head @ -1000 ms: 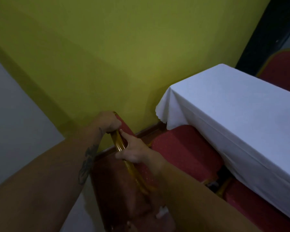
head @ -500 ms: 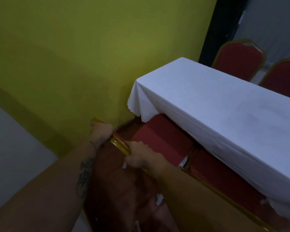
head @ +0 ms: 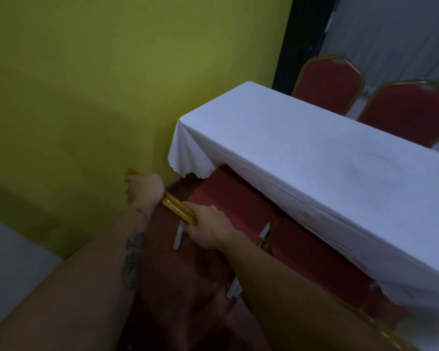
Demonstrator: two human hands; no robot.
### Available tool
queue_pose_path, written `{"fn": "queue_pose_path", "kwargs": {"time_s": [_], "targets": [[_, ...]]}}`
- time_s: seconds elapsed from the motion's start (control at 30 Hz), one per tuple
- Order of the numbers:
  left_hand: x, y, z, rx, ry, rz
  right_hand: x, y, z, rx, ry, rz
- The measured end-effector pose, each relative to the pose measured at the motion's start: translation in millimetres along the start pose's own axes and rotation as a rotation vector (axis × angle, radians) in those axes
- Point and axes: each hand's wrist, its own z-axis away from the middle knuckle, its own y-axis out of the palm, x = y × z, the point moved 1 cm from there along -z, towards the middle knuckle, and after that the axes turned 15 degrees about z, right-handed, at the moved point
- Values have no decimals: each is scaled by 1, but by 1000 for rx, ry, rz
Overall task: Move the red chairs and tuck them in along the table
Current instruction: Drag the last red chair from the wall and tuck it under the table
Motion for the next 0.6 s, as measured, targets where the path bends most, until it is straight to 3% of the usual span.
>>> {"fn": "queue_pose_path", "kwargs": {"time_s": [0.13,0.23,0.37,0.47,0.6], "targets": [[-10,-3,-14,-10,26,19,-17,-4,26,21,80,221],[-13,-6,-10,-7,15,51,-54,-5,59,138,212,380],[-11,-1,30,-49,-5,202,-91,-10,113,273,316,358],[3,12,67,-50,45,304,-100,-4,135,178,377,509],[9,21,68,-82,37,315,-97,1,130,53,318,586]]}}
